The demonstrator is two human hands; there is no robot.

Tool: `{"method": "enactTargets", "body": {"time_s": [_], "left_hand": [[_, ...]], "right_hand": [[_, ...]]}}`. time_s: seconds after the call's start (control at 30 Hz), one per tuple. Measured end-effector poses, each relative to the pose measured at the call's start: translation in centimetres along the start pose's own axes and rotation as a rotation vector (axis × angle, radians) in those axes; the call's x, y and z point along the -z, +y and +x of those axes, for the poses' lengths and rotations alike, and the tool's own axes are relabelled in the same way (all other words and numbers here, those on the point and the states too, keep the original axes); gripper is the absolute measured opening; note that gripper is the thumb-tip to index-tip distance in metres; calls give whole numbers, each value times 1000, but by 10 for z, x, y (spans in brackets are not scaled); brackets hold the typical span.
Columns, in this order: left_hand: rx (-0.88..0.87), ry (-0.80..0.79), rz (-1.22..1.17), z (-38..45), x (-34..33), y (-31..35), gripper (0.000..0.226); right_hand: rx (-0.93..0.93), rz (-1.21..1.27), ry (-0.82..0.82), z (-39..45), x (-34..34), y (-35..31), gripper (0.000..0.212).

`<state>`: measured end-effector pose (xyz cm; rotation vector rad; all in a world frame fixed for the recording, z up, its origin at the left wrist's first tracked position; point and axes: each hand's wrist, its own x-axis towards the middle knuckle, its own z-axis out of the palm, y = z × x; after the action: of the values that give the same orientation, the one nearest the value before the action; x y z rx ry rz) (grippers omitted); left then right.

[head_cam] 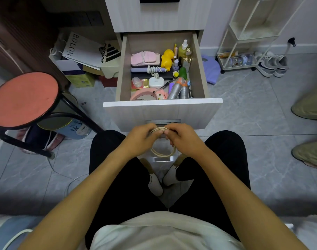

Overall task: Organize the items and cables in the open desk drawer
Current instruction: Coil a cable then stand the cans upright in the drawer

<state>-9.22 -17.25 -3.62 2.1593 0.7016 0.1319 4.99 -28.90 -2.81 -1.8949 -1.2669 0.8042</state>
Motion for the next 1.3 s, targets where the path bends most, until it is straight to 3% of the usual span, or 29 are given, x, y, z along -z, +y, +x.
{"method": "enactTargets", "body": {"time_s": [0.1,0.23,0.37,0.47,0.53,0.7,0.8,0.9,0.97,1.13,1.3], "left_hand": [[225,-19,-476,1,1,9,30],[429,-15,-923,4,-5,13,28],[562,-85,-1298,11,-8,24,24],[572,-34,-1385,16,-10,27,29],[566,84,-1476,21,-7,27,28],[583,398,-1659,32,2,22,30],[588,452,-1686,32,0,23,32],[592,472,-1684,31,-3,23,34],[609,485,-1650,31,-6,21,37],[663,505,-1512,28,-21,24,43],[701,544,-1602,28,-23,38,44]], "right_hand": [[-9,50,20,0,5,1,23],[-23,132,102,-4,2,6,27],[-108,348,219,-4,-3,15,17],[-172,612,215,-3,-2,13,14],[-235,730,201,-4,-1,9,16],[-323,517,-71,-9,2,16,24],[-343,499,-228,-10,-1,16,28],[-318,508,-277,-12,-1,17,23],[-323,581,-185,-14,-1,16,16],[-427,810,219,-9,-2,11,8],[-430,1039,435,-5,-15,4,10]]}}
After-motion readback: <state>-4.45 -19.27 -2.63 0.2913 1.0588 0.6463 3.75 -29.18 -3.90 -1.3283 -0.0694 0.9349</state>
